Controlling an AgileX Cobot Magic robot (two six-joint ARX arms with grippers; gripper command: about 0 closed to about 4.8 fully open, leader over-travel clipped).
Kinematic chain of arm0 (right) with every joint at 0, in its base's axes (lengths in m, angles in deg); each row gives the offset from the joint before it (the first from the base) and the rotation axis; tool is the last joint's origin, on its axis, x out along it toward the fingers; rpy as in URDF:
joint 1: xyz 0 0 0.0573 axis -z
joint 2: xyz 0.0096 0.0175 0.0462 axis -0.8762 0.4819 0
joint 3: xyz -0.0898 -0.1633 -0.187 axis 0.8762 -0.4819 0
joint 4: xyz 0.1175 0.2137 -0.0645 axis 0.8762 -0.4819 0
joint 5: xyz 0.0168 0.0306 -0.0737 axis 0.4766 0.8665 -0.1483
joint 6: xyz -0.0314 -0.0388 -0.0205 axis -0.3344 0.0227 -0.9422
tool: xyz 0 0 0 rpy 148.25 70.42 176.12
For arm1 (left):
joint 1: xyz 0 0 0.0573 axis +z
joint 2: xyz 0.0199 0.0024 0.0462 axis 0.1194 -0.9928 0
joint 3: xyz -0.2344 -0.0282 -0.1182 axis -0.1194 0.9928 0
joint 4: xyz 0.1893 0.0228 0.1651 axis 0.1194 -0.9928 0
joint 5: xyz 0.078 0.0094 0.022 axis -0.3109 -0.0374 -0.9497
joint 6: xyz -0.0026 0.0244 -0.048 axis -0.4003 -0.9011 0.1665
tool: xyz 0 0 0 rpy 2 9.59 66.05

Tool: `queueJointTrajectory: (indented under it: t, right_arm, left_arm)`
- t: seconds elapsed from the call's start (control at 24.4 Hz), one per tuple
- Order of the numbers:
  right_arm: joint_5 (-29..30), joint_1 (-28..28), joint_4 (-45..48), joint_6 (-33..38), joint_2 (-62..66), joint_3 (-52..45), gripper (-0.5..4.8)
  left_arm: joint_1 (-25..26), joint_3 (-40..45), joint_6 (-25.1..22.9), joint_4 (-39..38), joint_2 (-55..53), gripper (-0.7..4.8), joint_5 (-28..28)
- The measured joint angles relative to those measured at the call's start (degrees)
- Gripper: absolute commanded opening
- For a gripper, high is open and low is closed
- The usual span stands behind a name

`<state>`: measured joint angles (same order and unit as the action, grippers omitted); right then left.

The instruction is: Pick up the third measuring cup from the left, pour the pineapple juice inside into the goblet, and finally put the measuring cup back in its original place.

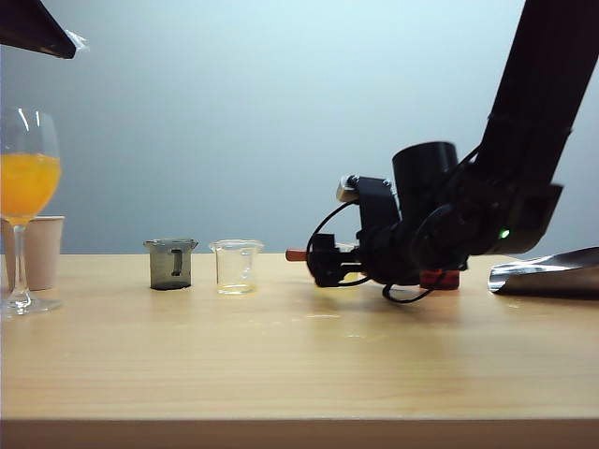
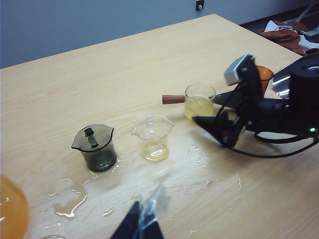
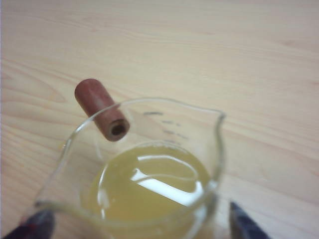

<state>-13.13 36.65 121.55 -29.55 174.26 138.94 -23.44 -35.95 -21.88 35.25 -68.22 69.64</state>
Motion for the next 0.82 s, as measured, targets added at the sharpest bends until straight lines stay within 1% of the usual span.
queueJointTrajectory:
  t: [0.16, 0.53, 0.57, 0.61, 0.74, 0.78, 0.82]
  right_arm:
    - [0.24, 0.02, -0.5, -0.83, 2.36, 3.3, 4.79]
    - [1.53, 0.11, -2.69, -1.18, 3.06, 5.66, 4.78]
    - [1.53, 0.11, -3.04, -1.05, 3.06, 5.66, 4.47]
    - [1.53, 0.11, -3.06, -1.03, 3.06, 5.66, 4.03]
    - [1.44, 0.11, -3.26, -0.94, 3.06, 5.66, 2.07]
    - [1.53, 0.15, -3.23, -1.07, 3.06, 5.66, 1.2]
    - [1.51, 0.11, -3.26, -1.03, 3.04, 5.68, 1.11]
  left_arm:
    - [0.02, 0.02, -0.07, 0.0, 0.0, -0.05, 0.0]
    - [0.02, 0.02, -0.09, -0.76, 0.0, -0.05, 0.0]
    - [0.02, 0.02, -0.09, -0.87, 0.0, -0.05, 0.0]
    - [0.02, 0.02, -0.09, -0.94, 0.0, -0.05, 0.0]
    - [0.02, 0.02, -0.09, -1.01, 0.0, -0.05, 0.0]
    - [0.02, 0.02, -0.09, -1.05, 0.0, -0.05, 0.0]
    - [0.02, 0.02, -0.09, -1.05, 0.02, -0.05, 0.0]
